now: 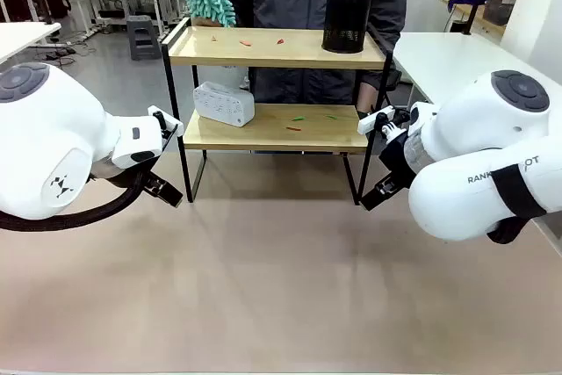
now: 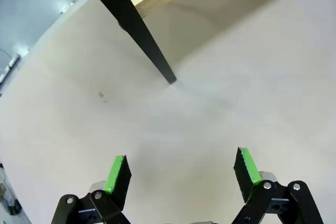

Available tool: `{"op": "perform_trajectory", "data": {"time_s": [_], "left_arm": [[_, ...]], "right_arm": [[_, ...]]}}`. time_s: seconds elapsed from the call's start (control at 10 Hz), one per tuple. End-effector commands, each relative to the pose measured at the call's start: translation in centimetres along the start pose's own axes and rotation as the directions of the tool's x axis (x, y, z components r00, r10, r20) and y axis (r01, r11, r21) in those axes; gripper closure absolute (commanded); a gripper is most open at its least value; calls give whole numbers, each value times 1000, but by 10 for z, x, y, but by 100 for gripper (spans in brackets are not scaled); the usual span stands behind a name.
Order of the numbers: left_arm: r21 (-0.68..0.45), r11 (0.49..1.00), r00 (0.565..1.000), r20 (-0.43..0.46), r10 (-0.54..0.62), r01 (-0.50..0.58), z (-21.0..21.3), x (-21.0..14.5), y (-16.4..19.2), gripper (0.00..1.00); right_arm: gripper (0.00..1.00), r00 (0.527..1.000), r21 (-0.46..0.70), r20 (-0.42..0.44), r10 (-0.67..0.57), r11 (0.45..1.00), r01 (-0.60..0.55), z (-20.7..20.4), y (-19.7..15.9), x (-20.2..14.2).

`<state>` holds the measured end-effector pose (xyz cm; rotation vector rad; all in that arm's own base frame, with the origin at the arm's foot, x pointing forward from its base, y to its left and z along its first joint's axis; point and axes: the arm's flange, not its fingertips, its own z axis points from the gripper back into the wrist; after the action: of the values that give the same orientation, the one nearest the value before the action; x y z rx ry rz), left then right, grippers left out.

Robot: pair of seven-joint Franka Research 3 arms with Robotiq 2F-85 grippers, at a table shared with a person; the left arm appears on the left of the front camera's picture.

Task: Clean the shelf.
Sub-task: Pick up the Duster from the human.

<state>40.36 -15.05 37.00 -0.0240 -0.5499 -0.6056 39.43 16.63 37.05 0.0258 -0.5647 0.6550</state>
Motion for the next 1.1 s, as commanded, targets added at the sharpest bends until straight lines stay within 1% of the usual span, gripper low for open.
{"op": "perform_trajectory", "data": {"time_s": [0.0, 1.0], "left_arm": [[0, 1000, 1000, 0, 0, 0, 0, 0, 0, 0], [0, 1000, 1000, 0, 1, -1, 0, 0, 0, 0]], "right_arm": [[0, 1000, 0, 0, 0, 1000, 0, 0, 0, 0], [0, 1000, 0, 0, 1, 1000, -1, 0, 0, 0]]}}
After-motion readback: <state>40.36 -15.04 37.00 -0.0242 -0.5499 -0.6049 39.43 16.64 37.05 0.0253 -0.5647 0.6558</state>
